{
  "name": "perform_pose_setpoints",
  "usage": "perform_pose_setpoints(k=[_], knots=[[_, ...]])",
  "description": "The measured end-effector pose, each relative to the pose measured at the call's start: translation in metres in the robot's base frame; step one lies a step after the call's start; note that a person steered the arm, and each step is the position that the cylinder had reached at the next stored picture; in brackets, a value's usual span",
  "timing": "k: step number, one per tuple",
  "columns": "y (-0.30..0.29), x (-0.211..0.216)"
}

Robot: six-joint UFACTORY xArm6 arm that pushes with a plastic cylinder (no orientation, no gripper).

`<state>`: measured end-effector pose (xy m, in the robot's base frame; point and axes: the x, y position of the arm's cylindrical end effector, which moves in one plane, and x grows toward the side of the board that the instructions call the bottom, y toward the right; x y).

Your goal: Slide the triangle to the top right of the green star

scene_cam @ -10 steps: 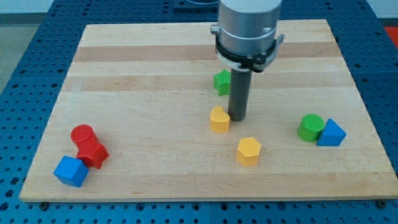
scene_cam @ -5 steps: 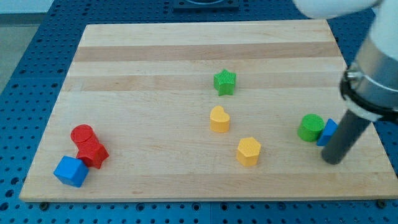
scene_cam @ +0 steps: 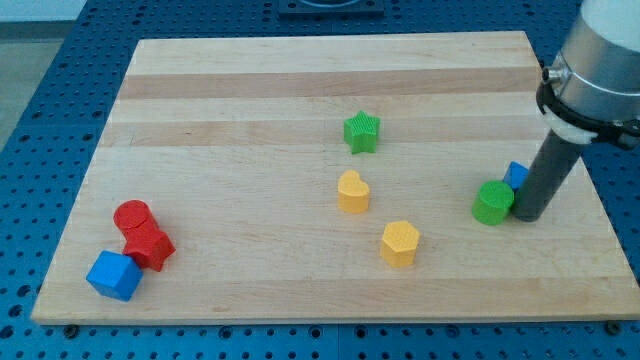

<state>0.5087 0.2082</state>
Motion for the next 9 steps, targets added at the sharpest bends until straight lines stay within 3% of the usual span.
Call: perform_pose_setpoints(k=[9], knots=[[0.003,-0.129]])
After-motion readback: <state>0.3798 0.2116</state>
